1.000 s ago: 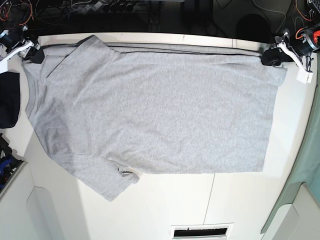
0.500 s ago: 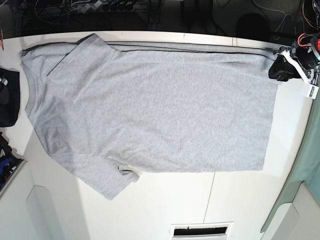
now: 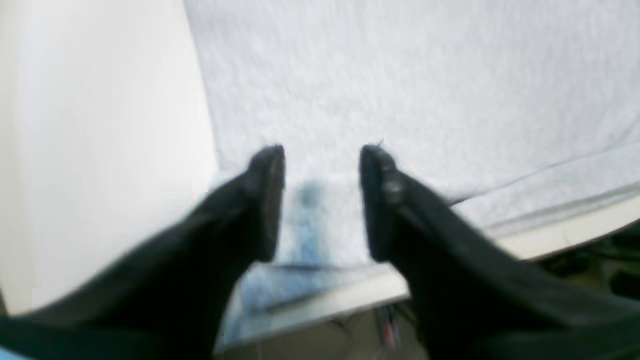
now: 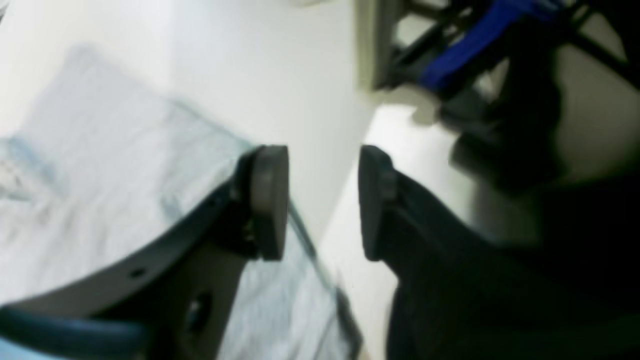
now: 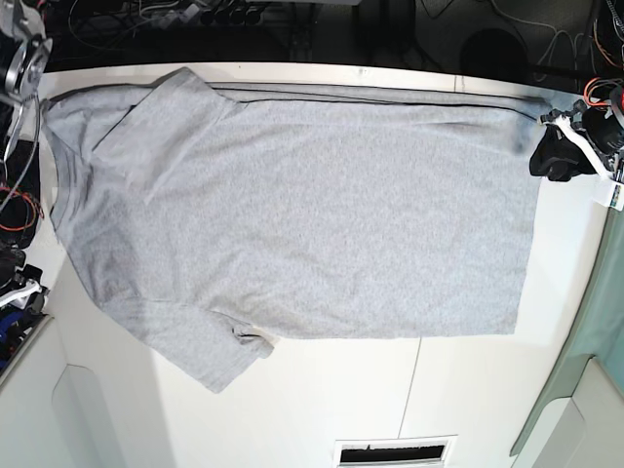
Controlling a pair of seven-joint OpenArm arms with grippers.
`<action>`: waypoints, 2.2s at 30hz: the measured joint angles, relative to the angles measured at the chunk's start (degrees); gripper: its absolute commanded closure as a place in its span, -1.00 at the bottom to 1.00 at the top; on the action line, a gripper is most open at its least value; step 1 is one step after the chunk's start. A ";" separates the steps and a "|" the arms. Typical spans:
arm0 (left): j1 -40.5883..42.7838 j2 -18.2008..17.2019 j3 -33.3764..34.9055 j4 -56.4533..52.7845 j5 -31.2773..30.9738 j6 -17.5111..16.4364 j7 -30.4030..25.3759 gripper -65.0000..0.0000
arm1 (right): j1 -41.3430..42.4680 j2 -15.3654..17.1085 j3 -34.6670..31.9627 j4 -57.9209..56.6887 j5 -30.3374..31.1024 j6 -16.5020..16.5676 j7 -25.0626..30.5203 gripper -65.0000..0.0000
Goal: Layout the t-shirt on the table in an organized manner, then fold the t-shirt properly
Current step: 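Release the shirt and move both grippers along its side edges, then grasp the shirt's side edge with both grippers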
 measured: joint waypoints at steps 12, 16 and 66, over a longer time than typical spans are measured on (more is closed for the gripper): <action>-13.49 -2.60 8.87 -12.31 4.90 3.10 -2.56 -0.04 | -0.07 -0.33 -0.02 -18.86 -3.10 4.85 10.40 0.06; -22.10 -2.36 13.94 -21.90 7.78 4.44 -4.22 -0.04 | -0.83 -0.72 0.00 -18.82 -2.93 7.58 10.88 0.06; -53.29 3.72 22.95 -66.55 11.56 -0.94 -16.79 1.00 | -0.92 -1.31 -0.57 -18.53 2.29 10.19 8.85 1.00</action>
